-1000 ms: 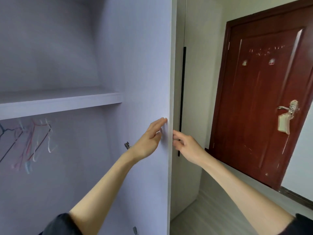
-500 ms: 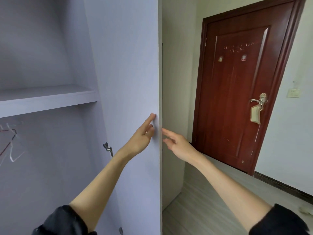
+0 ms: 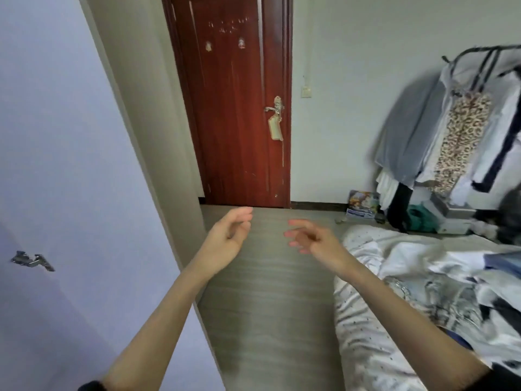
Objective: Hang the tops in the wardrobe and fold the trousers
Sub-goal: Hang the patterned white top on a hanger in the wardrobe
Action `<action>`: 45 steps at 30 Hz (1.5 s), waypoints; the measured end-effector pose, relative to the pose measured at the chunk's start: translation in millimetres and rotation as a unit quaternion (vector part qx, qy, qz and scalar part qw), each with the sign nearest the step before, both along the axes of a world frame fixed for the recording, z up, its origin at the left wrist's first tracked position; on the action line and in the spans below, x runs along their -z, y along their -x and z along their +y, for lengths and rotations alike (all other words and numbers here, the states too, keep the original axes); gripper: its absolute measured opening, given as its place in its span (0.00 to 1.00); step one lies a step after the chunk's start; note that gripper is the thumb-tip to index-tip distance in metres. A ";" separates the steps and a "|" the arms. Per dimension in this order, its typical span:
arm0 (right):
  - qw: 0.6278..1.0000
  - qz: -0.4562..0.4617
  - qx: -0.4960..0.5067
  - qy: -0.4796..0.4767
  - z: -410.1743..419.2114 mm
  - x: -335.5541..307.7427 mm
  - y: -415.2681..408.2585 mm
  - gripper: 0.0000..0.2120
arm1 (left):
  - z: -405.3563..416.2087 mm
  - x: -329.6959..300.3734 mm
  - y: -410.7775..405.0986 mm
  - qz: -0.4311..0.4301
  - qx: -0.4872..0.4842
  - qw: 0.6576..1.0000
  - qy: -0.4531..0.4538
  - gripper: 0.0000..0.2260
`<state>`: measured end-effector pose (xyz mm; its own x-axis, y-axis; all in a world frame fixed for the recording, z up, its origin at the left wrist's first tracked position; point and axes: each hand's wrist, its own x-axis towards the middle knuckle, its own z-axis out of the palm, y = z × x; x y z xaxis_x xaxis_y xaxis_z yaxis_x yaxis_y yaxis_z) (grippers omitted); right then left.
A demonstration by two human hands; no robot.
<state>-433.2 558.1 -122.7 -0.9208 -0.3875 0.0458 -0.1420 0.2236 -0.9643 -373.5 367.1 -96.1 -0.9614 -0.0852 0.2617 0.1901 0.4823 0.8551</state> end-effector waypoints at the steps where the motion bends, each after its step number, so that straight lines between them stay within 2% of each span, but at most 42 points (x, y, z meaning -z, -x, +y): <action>1: 0.999 -0.012 0.029 0.006 21.6 6.5 -10.1 0.15 | 15.9 5.1 4.0 -0.004 0.024 1.000 0.002 0.13; 6: 0.980 -0.056 0.190 0.016 137.0 35.4 -69.9 0.13 | 119.0 42.0 13.3 -0.070 0.194 0.978 0.010 0.11; 13: 0.915 -0.087 0.393 0.006 291.3 61.1 -179.0 0.11 | 300.8 75.4 -8.5 -0.128 0.421 0.896 0.056 0.09; 21: 0.826 -0.155 0.540 -0.042 458.0 132.0 -286.2 0.14 | 509.7 151.6 -62.4 -0.175 0.554 0.804 0.122 0.11; 24: 0.792 -0.191 0.571 -0.102 509.4 165.1 -310.4 0.15 | 568.2 187.3 -78.4 -0.211 0.571 0.780 0.144 0.11; 30: 0.706 -0.284 0.581 -0.288 594.4 235.0 -363.7 0.15 | 657.6 261.9 -109.5 -0.242 0.597 0.734 0.217 0.14; 32: 0.675 -0.308 0.578 -0.341 615.2 255.7 -380.0 0.20 | 678.8 278.8 -123.8 -0.236 0.612 0.716 0.240 0.14; 35: 0.637 -0.383 0.521 -0.420 641.3 277.3 -401.0 0.27 | 703.2 296.4 -142.8 -0.223 0.623 0.702 0.264 0.15; 37: 0.610 -0.428 0.493 -0.450 653.3 286.0 -413.6 0.23 | 714.3 303.4 -151.8 -0.206 0.628 0.701 0.267 0.15; 39: 0.589 -0.432 0.512 -0.451 656.5 287.9 -427.4 0.11 | 725.3 306.3 -160.5 -0.171 0.629 0.711 0.263 0.15; 41: 0.584 -0.388 0.544 -0.460 651.1 283.9 -438.8 0.11 | 737.2 303.9 -167.9 -0.124 0.628 0.725 0.256 0.16; 42: 0.594 -0.363 0.557 -0.453 646.4 280.6 -443.8 0.12 | 745.3 301.7 -172.6 -0.102 0.639 0.719 0.256 0.17; 43: 0.610 -0.340 0.568 -0.435 639.7 275.9 -449.5 0.12 | 754.4 299.8 -179.0 -0.081 0.660 0.698 0.266 0.20; 45: 0.648 -0.303 0.581 -0.389 622.6 267.9 -461.1 0.11 | 771.1 295.3 -198.0 -0.025 0.718 0.617 0.323 0.26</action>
